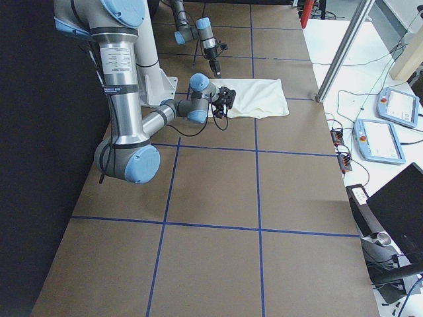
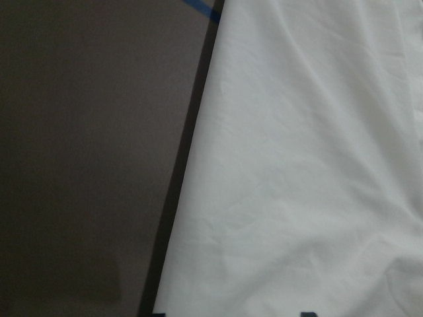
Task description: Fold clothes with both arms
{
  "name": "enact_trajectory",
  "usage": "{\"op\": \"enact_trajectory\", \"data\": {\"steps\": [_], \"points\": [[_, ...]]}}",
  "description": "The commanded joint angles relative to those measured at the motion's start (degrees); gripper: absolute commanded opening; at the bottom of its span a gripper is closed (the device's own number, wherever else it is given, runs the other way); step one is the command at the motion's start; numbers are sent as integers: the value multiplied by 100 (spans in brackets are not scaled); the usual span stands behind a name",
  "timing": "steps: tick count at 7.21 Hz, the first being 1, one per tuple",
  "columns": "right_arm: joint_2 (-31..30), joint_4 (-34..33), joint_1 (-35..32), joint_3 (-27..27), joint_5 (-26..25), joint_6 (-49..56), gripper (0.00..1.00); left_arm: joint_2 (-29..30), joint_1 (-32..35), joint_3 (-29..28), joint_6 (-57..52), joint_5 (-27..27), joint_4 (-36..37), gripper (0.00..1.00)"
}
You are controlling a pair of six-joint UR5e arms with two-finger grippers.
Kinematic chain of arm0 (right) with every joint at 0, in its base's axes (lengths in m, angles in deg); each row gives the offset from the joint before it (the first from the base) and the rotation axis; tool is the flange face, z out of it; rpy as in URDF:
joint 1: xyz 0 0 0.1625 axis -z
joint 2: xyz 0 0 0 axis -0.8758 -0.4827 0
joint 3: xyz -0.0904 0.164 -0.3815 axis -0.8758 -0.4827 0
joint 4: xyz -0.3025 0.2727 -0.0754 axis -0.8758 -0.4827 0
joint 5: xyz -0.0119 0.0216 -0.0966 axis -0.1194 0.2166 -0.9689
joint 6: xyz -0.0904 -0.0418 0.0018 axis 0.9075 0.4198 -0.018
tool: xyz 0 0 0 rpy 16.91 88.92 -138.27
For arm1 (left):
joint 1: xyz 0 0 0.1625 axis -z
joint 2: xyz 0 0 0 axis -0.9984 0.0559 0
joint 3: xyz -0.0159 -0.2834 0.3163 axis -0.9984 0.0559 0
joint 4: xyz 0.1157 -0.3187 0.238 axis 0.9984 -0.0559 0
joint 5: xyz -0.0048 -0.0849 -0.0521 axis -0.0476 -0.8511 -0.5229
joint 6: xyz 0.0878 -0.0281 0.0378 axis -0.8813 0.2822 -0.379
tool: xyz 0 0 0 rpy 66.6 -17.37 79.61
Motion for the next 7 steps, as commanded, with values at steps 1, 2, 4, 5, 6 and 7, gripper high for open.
{"op": "enact_trajectory", "data": {"steps": [1, 2, 4, 5, 6, 7], "points": [[2, -1, 1, 0, 0, -2, 99, -93, -167, 16, 159, 45, 15, 69], [2, -1, 1, 0, -9, -2, 99, -129, -176, 16, 141, 45, 15, 69], [11, -1, 9, -9, -9, -2, 99, -190, -237, 104, 115, 45, 33, 69], [11, -1, 9, -9, -9, -2, 99, -190, -281, 112, 115, 45, 33, 70], [11, -1, 9, -9, -9, -2, 99, -208, -394, 104, 106, 53, 33, 70], [11, -1, 9, -9, -9, -2, 99, -208, -430, 121, 97, 53, 33, 70]]}}
